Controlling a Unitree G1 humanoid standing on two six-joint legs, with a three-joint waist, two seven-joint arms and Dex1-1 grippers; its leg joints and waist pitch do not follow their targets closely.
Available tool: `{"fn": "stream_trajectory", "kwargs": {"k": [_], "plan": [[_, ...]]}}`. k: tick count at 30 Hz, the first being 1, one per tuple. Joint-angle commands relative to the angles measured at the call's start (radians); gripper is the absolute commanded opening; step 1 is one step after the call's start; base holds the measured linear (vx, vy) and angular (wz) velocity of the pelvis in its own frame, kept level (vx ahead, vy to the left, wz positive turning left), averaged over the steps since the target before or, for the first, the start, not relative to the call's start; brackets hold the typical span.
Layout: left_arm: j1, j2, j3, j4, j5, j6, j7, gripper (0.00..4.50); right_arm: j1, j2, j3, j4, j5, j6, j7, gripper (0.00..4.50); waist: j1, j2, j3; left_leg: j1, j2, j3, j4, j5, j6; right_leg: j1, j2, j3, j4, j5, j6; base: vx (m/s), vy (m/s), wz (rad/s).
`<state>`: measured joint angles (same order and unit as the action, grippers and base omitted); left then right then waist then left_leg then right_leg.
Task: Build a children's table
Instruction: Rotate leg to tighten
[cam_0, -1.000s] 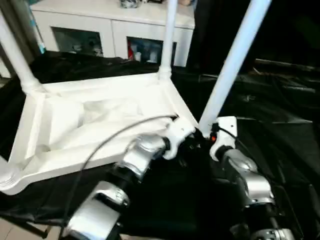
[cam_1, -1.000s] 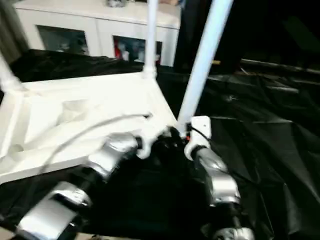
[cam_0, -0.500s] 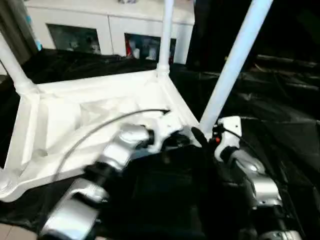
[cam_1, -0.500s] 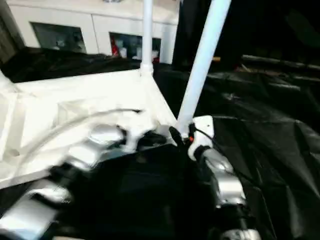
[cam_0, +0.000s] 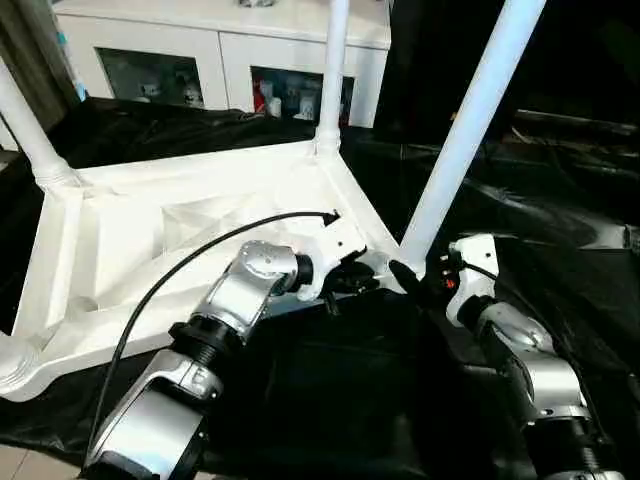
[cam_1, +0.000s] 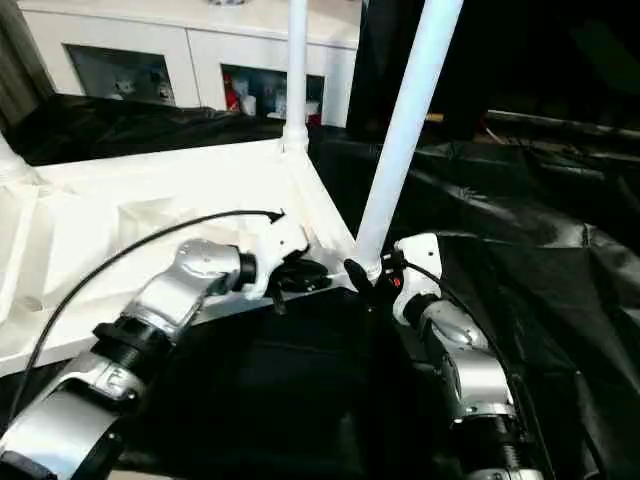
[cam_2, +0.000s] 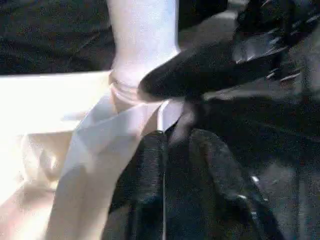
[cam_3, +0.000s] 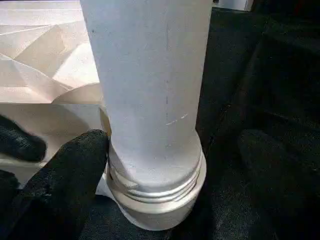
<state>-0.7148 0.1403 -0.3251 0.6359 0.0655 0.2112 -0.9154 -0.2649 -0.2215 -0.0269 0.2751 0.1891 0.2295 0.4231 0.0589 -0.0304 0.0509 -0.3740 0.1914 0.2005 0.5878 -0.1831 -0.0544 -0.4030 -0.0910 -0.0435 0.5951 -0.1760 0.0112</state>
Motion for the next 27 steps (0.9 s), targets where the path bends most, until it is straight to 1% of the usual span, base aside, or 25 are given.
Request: {"fn": "stream_trajectory", "kwargs": {"k": [1, 2, 3, 4, 5, 6, 7, 8, 9, 10, 12, 13, 14, 16, 18, 21, 22, 23, 24, 25, 27], "plan": [[-0.032, -0.004, -0.006, 0.055, 0.038, -0.022, 0.055, 1.27, 0.016, -0.02, -0.005, -0.02, -0.006, 0.008, -0.001, 4.5, -0.002, 0.003, -0.067, 0.015, 0.032, -0.016, -0.067, -0.181, 0.034, 0.049, -0.042, 0.033, -0.06, -0.093, -0.239, 0.0, 0.0, 0.0], [-0.035, -0.005, -0.008, 0.066, 0.043, -0.028, 0.061, 1.27, 0.019, -0.02, -0.005, -0.022, -0.007, 0.008, 0.0, 4.5, 0.0, 0.004, -0.067, 0.014, 0.031, -0.016, -0.067, -0.181, 0.04, 0.05, -0.045, 0.033, -0.061, -0.098, -0.238, 0.0, 0.0, 0.0], [-0.039, -0.002, -0.012, 0.076, 0.05, -0.031, 0.065, 1.27, 0.023, -0.021, -0.001, -0.027, -0.008, 0.009, 0.005, 4.5, 0.001, 0.01, -0.067, 0.017, 0.033, -0.016, -0.067, -0.19, 0.039, 0.048, -0.046, 0.033, -0.063, -0.112, -0.238, 0.0, 0.0, 0.0], [-0.04, -0.002, -0.012, 0.079, 0.051, -0.032, 0.065, 1.27, 0.025, -0.021, 0.0, -0.028, -0.009, 0.009, 0.006, 4.5, 0.002, 0.008, -0.066, 0.016, 0.033, -0.016, -0.067, -0.19, 0.039, 0.049, -0.046, 0.033, -0.064, -0.116, -0.238, 0.0, 0.0, 0.0], [-0.046, 0.001, -0.015, 0.092, 0.054, -0.036, 0.069, 1.27, 0.031, -0.022, 0.004, -0.033, -0.012, 0.009, 0.012, 4.5, 0.003, 0.011, -0.066, 0.017, 0.034, -0.017, -0.068, -0.196, 0.037, 0.048, -0.045, 0.033, -0.065, -0.119, -0.238, 0.0, 0.0, 0.0], [-0.046, 0.001, -0.015, 0.092, 0.054, -0.036, 0.069, 1.27, 0.031, -0.022, 0.005, -0.033, -0.012, 0.009, 0.012, 4.5, 0.004, 0.011, -0.066, 0.017, 0.034, -0.017, -0.068, -0.2, 0.035, 0.048, -0.045, 0.033, -0.065, -0.124, -0.236, 0.0, 0.0, 0.0], [-0.047, 0.004, -0.017, 0.095, 0.058, -0.037, 0.072, 1.27, 0.034, -0.021, 0.005, -0.036, -0.012, 0.008, 0.013, 4.5, 0.002, 0.012, -0.065, 0.015, 0.034, -0.018, -0.07, -0.208, 0.032, 0.05, -0.046, 0.032, -0.065, -0.134, -0.235, 0.0, 0.0, 0.0], [-0.052, 0.009, -0.017, 0.101, 0.063, -0.036, 0.079, 1.27, 0.038, -0.021, 0.007, -0.041, -0.01, 0.009, 0.014, 4.5, 0.002, 0.012, -0.065, 0.016, 0.035, -0.019, -0.071, -0.22, 0.029, 0.048, -0.047, 0.032, -0.066, -0.146, -0.235, 0.0, 0.0, 0.0], [-0.052, 0.009, -0.017, 0.101, 0.063, -0.036, 0.079, 1.27, 0.038, -0.021, 0.007, -0.041, -0.01, 0.009, 0.014, 4.5, 0.002, 0.014, -0.065, 0.016, 0.034, -0.019, -0.071, -0.224, 0.028, 0.048, -0.047, 0.032, -0.067, -0.153, -0.236, 0.0, 0.0, 0.0], [-0.056, 0.009, -0.012, 0.109, 0.06, -0.037, 0.076, 1.27, 0.04, -0.022, 0.009, -0.043, -0.009, 0.01, 0.016, 4.5, 0.0, 0.012, -0.063, 0.015, 0.034, -0.019, -0.072, -0.235, 0.026, 0.048, -0.047, 0.032, -0.069, -0.173, -0.233, 0.0, 0.0, 0.0], [-0.058, 0.007, -0.01, 0.116, 0.056, -0.031, 0.064, 1.27, 0.041, -0.022, 0.01, -0.045, -0.009, 0.01, 0.016, 4.5, 0.0, 0.013, -0.063, 0.016, 0.033, -0.019, -0.071, -0.242, 0.023, 0.046, -0.048, 0.032, -0.072, -0.198, -0.226, 0.0, 0.0, 0.0], [-0.058, 0.007, -0.01, 0.116, 0.055, -0.029, 0.059, 1.09, 0.042, -0.023, 0.011, -0.046, -0.009, 0.009, 0.017, 4.5, -0.001, 0.012, -0.063, 0.015, 0.033, -0.019, -0.071, -0.239, 0.024, 0.047, -0.048, 0.032, -0.072, -0.202, -0.225, 0.0, 0.0, 0.0], [-0.056, 0.005, -0.008, 0.116, 0.051, -0.023, 0.051, 0.98, 0.043, -0.024, 0.015, -0.048, -0.011, 0.007, 0.019, 4.5, -0.001, 0.013, -0.063, 0.014, 0.034, -0.019, -0.071, -0.232, 0.026, 0.046, -0.048, 0.032, -0.072, -0.195, -0.226, 0.0, 0.0, 0.0], [-0.054, 0.005, -0.008, 0.115, 0.046, -0.015, 0.033, 0.91, 0.042, -0.027, 0.016, -0.05, -0.012, 0.007, 0.023, 4.5, 0.0, 0.014, -0.064, 0.014, 0.034, -0.019, -0.071, -0.221, 0.03, 0.047, -0.048, 0.032, -0.07, -0.181, -0.23, 0.0, 0.0, 0.0], [-0.053, 0.006, -0.01, 0.113, 0.045, -0.01, 0.025, 0.64, 0.042, -0.028, 0.016, -0.051, -0.012, 0.008, 0.025, 4.5, -0.001, 0.013, -0.064, 0.013, 0.034, -0.019, -0.07, -0.21, 0.034, 0.047, -0.048, 0.032, -0.068, -0.166, -0.235, 0.0, 0.0, 0.0], [-0.041, 0.018, -0.017, 0.089, 0.036, 0.017, -0.015, 0.42, 0.042, -0.052, 0.029, -0.057, -0.014, 0.005, 0.067, 4.5, 0.0, 0.013, -0.065, 0.014, 0.035, -0.018, -0.069, -0.195, 0.044, 0.048, -0.048, 0.032, -0.064, -0.135, -0.247, 0.0, 0.0, 0.0], [-0.036, 0.025, -0.016, 0.08, 0.03, 0.027, -0.029, 0.32, 0.047, -0.07, 0.034, -0.071, 0.001, 0.012, 0.108, 4.5, 0.0, 0.012, -0.066, 0.014, 0.035, -0.018, -0.068, -0.192, 0.045, 0.05, -0.048, 0.032, -0.062, -0.126, -0.25, 0.0, 0.0, 0.0], [-0.035, 0.026, -0.016, 0.079, 0.03, 0.027, -0.031, 0.21, 0.048, -0.074, 0.037, -0.074, 0.001, 0.012, 0.115, 4.5, 0.002, 0.01, -0.065, 0.013, 0.035, -0.018, -0.067, -0.188, 0.053, 0.052, -0.048, 0.032, -0.062, -0.118, -0.252, 0.0, 0.0, 0.0], [-0.033, 0.029, -0.016, 0.078, 0.029, 0.027, -0.036, 0.21, 0.05, -0.084, 0.042, -0.08, 0.003, 0.011, 0.133, 4.5, 0.001, 0.008, -0.065, 0.012, 0.034, -0.017, -0.067, -0.186, 0.057, 0.051, -0.048, 0.032, -0.062, -0.118, -0.252, 0.0, 0.0, 0.0], [-0.031, 0.035, -0.016, 0.076, 0.028, 0.024, -0.043, 0.04, 0.052, -0.097, 0.048, -0.089, 0.007, 0.009, 0.159, 4.5, 0.002, 0.009, -0.065, 0.013, 0.035, -0.017, -0.067, -0.188, 0.061, 0.05, -0.049, 0.032, -0.063, -0.127, -0.252, 0.0, 0.0, 0.0], [-0.029, 0.039, -0.015, 0.074, 0.027, 0.022, -0.049, 0.01, 0.054, -0.11, 0.054, -0.098, 0.013, 0.009, 0.186, 4.5, 0.002, 0.01, -0.064, 0.012, 0.035, -0.018, -0.067, -0.195, 0.062, 0.051, -0.05, 0.032, -0.064, -0.142, -0.25, 0.0, 0.0, 0.0]]}}
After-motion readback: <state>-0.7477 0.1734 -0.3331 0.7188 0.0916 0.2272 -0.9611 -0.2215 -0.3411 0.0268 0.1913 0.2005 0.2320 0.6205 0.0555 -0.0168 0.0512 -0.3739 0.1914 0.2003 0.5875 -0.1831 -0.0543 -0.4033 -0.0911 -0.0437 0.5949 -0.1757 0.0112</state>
